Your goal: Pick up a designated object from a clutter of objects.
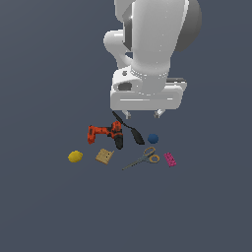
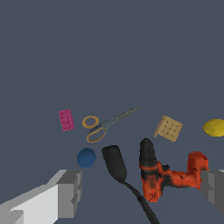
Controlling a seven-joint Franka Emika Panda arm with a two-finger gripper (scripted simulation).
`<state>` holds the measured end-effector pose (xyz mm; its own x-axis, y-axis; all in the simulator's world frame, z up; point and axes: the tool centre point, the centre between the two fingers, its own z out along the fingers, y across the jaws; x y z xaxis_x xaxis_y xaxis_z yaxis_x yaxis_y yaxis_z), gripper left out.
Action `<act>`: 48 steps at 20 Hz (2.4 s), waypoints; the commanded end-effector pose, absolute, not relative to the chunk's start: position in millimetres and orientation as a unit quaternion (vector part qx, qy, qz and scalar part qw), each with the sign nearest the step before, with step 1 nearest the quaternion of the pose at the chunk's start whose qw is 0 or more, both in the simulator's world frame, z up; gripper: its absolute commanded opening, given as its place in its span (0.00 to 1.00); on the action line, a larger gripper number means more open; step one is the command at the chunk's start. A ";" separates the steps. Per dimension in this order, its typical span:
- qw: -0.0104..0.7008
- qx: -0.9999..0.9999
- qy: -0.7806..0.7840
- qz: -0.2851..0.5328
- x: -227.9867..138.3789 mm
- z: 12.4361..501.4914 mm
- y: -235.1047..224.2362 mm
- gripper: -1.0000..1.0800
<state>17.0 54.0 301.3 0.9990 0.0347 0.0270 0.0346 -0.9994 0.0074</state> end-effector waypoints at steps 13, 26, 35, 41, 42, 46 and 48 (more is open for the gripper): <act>-0.007 0.991 -0.137 0.008 30.8 245.7 61.4 0.96; -0.011 0.952 -0.304 0.001 38.9 183.3 67.1 0.96; -0.010 0.909 -0.416 -0.002 40.2 139.8 69.1 0.96; -0.007 0.873 -0.487 -0.002 39.1 110.9 69.5 0.96; -0.007 0.867 -0.499 -0.002 38.8 106.2 69.4 0.96; -0.005 0.842 -0.540 -0.002 37.3 88.7 69.1 0.96; -0.004 0.831 -0.557 -0.002 36.5 81.5 68.9 0.96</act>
<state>36.9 69.1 87.1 0.4106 -0.9118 -0.0086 -0.9118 -0.4106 -0.0045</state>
